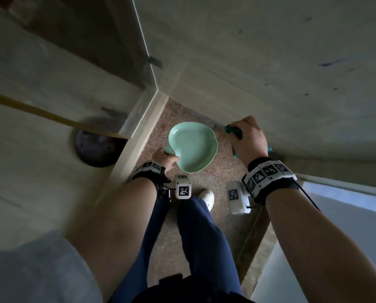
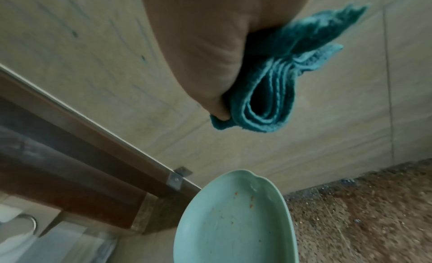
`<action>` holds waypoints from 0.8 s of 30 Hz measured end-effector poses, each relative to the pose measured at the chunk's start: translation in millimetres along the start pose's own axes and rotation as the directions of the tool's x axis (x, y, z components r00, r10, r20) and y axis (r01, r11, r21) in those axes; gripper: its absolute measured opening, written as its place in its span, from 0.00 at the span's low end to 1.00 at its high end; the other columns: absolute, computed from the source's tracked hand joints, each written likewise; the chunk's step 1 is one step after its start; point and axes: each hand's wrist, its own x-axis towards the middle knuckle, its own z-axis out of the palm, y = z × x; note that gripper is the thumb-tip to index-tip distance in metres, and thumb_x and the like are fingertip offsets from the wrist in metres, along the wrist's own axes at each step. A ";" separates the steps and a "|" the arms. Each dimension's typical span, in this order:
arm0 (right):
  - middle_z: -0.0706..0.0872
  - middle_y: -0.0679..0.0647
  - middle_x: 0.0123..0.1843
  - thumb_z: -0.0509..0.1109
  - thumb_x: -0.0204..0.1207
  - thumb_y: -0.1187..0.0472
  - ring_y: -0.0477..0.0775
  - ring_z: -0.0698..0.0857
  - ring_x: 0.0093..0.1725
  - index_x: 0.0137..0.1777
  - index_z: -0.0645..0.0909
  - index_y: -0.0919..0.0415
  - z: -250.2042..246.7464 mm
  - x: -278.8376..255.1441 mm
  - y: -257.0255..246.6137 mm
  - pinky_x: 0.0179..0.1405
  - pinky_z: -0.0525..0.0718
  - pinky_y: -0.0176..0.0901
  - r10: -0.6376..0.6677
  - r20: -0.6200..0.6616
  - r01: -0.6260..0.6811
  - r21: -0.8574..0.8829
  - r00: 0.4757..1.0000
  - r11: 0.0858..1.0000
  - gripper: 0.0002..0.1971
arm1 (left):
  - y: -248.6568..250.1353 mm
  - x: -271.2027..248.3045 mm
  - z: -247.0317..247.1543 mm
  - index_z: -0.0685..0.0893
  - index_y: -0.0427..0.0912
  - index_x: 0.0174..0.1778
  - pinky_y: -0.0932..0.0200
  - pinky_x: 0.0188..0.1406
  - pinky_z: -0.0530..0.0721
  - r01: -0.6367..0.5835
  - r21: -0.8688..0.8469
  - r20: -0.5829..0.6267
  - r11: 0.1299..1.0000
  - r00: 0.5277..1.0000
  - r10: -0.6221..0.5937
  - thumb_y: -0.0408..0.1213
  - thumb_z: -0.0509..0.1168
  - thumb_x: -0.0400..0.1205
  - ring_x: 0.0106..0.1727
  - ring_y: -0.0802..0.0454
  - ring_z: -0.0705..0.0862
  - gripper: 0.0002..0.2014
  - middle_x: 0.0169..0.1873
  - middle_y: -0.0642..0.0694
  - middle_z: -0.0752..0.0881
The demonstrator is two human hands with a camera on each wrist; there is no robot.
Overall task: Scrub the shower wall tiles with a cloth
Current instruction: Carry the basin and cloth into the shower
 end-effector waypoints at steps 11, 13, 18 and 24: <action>0.79 0.59 0.58 0.67 0.79 0.65 0.62 0.81 0.52 0.59 0.85 0.63 173.3 99.6 83.7 0.49 0.81 0.49 -0.004 0.087 0.001 0.036 0.996 0.999 0.11 | -90.1 227.0 26.9 0.83 0.46 0.34 0.40 0.62 0.83 0.017 0.121 0.004 0.992 1.000 -0.018 0.38 0.72 0.59 0.54 0.38 0.86 0.09 0.39 0.41 0.87; 0.80 0.60 0.57 0.67 0.78 0.67 0.62 0.82 0.52 0.58 0.85 0.64 201.0 119.1 96.7 0.49 0.79 0.45 0.017 0.072 -0.023 0.083 0.997 0.996 0.11 | -91.0 254.3 28.6 0.84 0.46 0.34 0.43 0.60 0.85 -0.008 0.159 -0.023 0.987 1.000 0.011 0.33 0.74 0.67 0.50 0.40 0.87 0.06 0.36 0.43 0.87; 0.80 0.61 0.60 0.67 0.77 0.68 0.61 0.80 0.57 0.60 0.84 0.65 262.6 164.4 126.9 0.52 0.71 0.35 0.148 0.043 -0.153 0.178 0.988 0.972 0.12 | -79.6 302.7 34.9 0.85 0.36 0.60 0.59 0.48 0.76 -0.058 0.324 -0.033 0.944 0.997 0.073 0.32 0.69 0.79 0.56 0.44 0.83 0.14 0.51 0.42 0.86; 0.85 0.63 0.59 0.69 0.77 0.67 0.62 0.83 0.58 0.59 0.85 0.64 318.6 191.7 150.5 0.53 0.77 0.41 0.250 0.086 -0.264 0.270 0.964 0.926 0.11 | -78.2 359.2 44.8 0.76 0.39 0.73 0.64 0.50 0.71 -0.098 0.492 -0.025 0.865 0.992 0.126 0.36 0.65 0.84 0.69 0.44 0.77 0.20 0.72 0.43 0.78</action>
